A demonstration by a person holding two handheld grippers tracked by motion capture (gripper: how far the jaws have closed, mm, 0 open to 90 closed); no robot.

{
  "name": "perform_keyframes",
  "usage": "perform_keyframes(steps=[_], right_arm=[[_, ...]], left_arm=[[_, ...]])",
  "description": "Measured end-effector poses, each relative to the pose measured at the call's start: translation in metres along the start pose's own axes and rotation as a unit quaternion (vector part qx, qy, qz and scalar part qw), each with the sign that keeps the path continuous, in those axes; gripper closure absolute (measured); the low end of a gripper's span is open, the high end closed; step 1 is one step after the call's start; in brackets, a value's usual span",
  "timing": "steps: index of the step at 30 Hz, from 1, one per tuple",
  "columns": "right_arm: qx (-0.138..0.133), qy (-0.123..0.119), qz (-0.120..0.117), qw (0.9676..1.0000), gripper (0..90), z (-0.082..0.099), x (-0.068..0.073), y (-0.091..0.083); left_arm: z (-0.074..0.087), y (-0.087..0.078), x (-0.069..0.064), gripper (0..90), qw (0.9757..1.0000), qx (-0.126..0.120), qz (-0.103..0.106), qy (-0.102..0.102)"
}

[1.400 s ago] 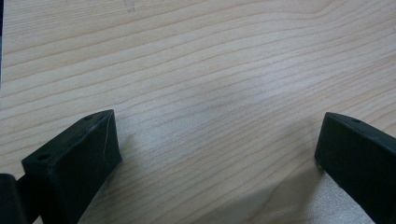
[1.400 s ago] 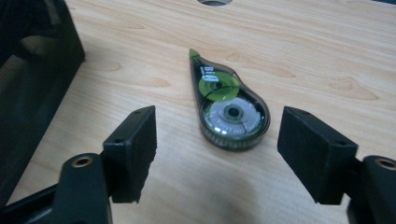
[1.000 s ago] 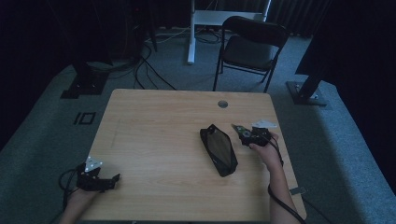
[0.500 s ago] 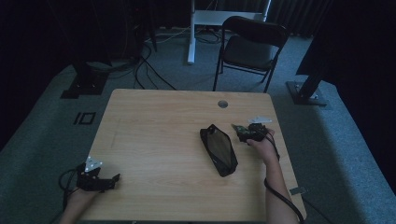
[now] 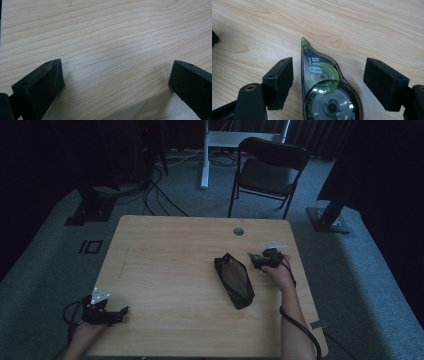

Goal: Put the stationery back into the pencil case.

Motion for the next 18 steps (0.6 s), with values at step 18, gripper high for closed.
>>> perform_keyframes(steps=[18], right_arm=[[0.016, 0.021, -0.013, 0.9996, 49.1, 0.007, 0.012, -0.002]], left_arm=[[0.000, 0.000, 0.000, 0.0, 1.0000, 0.000, 0.000, 0.000]])
Point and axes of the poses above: each handheld gripper's, and its own axes: y roughly forward along the jaws, z roughly out of its underside, x roughly to its left, the point moved 10 cm from there along y, roughly forward along the jaws, and after that the axes turned 13 degrees about y, right-handed, at the moved point
